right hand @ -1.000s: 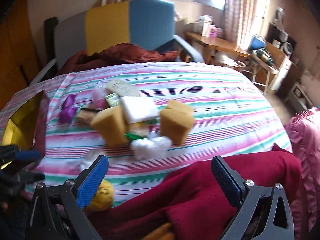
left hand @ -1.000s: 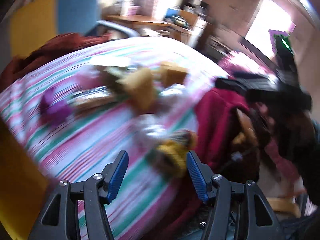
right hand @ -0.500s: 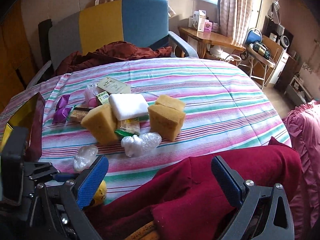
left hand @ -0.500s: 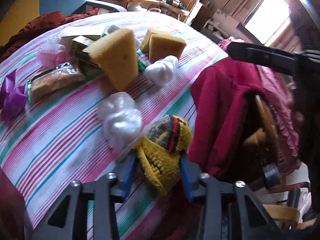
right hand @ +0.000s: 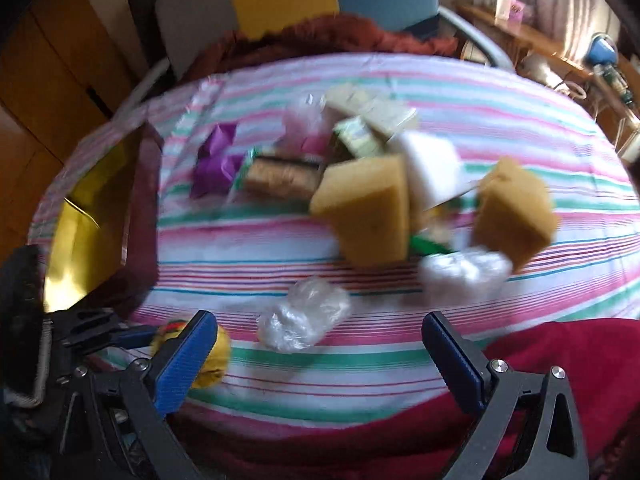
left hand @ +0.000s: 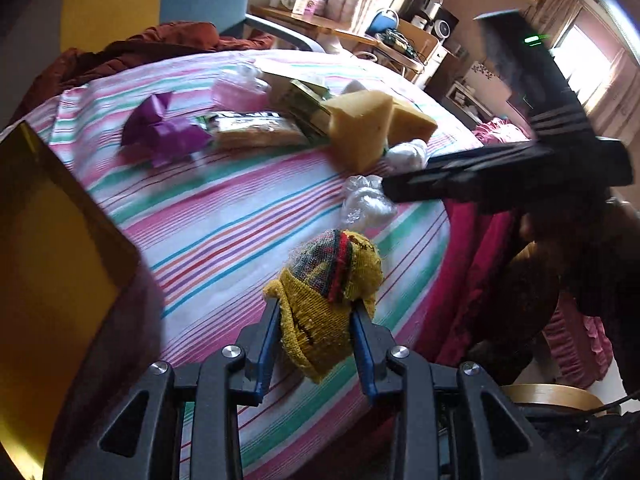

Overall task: Organize objects
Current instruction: 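Grasp the yellow knitted pouch with the left gripper, then carry the yellow pouch to the gold tray while the right gripper carries the wrapped bundle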

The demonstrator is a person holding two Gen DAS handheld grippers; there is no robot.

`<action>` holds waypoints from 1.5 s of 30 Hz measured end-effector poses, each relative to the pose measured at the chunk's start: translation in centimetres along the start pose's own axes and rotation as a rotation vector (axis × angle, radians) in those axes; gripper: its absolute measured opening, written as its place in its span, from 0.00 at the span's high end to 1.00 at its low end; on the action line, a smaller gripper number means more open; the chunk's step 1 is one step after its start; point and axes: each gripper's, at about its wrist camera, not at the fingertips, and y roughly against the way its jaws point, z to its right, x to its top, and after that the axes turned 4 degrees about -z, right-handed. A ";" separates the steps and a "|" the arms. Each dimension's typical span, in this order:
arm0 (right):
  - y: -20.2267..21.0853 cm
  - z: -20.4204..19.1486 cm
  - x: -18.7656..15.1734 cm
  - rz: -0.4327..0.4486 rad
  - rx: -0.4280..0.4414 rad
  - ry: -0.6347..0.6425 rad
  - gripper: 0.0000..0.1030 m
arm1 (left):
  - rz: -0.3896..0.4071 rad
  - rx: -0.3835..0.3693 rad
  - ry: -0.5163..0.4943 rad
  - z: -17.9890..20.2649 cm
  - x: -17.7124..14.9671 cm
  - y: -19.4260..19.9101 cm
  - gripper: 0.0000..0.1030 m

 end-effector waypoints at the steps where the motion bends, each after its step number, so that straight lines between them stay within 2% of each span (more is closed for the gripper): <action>1: -0.8 -0.2 0.1 -0.023 -0.012 0.002 0.02 | 0.001 -0.002 0.007 -0.2 -0.1 0.1 0.68; 2: -1.7 -0.2 0.2 -0.045 -0.017 0.000 0.03 | 0.003 -0.002 0.011 -0.4 -0.2 0.1 0.68; 5: -3.5 -0.3 0.5 -0.075 -0.039 -0.019 0.19 | 0.014 -0.003 0.011 -0.2 -0.1 -0.2 0.68; 6: -4.0 -0.3 0.5 -0.085 -0.048 -0.021 0.33 | 0.020 -0.002 0.007 -0.1 -0.3 0.0 0.68; 7: -4.5 -0.3 0.5 -0.098 -0.056 -0.023 0.52 | 0.028 -0.001 0.006 -0.2 -0.3 0.4 0.68; 8: -4.8 -0.3 0.4 -0.102 -0.057 -0.030 0.60 | 0.038 0.001 0.005 -0.2 -0.3 0.8 0.68; 12: -3.1 -0.9 0.1 -0.043 -0.031 -0.013 0.61 | 0.089 -0.002 0.033 -0.5 -0.3 2.4 0.68; 16: 0.5 -2.6 0.2 0.055 -0.002 0.051 0.61 | 0.174 -0.004 0.114 -2.0 -0.7 5.9 0.68; 20: 3.2 -5.5 1.6 0.130 0.077 0.131 0.61 | 0.284 0.058 0.232 -5.1 -1.7 10.4 0.67; 23: 3.7 -9.3 2.7 0.156 0.148 0.211 0.61 | 0.347 0.152 0.321 -7.9 -3.4 13.7 0.67; 26: 3.3 -14.2 3.3 0.154 0.231 0.323 0.61 | 0.357 0.253 0.406 -10.6 -5.7 15.7 0.67; 28: 2.3 -17.7 3.4 0.137 0.251 0.395 0.60 | 0.338 0.330 0.465 -12.1 -7.7 16.3 0.66; 31: 0.2 -21.8 3.1 0.080 0.272 0.477 0.56 | 0.324 0.404 0.548 -13.9 -10.3 16.8 0.53; 32: -0.5 -23.0 2.8 0.062 0.277 0.501 0.52 | 0.325 0.430 0.576 -14.3 -11.1 17.1 0.50; 33: -0.7 -23.8 2.6 0.059 0.282 0.512 0.36 | 0.328 0.460 0.604 -14.8 -11.9 17.5 0.45; 34: -0.9 -24.5 2.4 0.060 0.292 0.516 0.25 | 0.336 0.493 0.637 -15.4 -12.7 18.1 0.42; 36: -1.0 -25.4 2.2 0.069 0.318 0.522 0.23 | 0.362 0.505 0.686 -15.9 -13.6 18.9 0.40; 37: -1.0 -25.6 2.2 0.076 0.320 0.528 0.17 | 0.376 0.492 0.707 -16.3 -13.8 19.3 0.40; 40: 0.1 -26.1 1.3 0.172 0.250 0.569 0.01 | 0.410 0.488 0.698 -15.5 -13.7 19.8 0.40; 44: 2.3 -26.7 -0.7 0.396 0.041 0.613 0.00 | 0.434 0.505 0.657 -14.1 -12.0 19.9 0.40; 45: 2.4 -26.8 -0.8 0.425 -0.015 0.606 0.00 | 0.439 0.510 0.650 -13.5 -11.8 19.9 0.40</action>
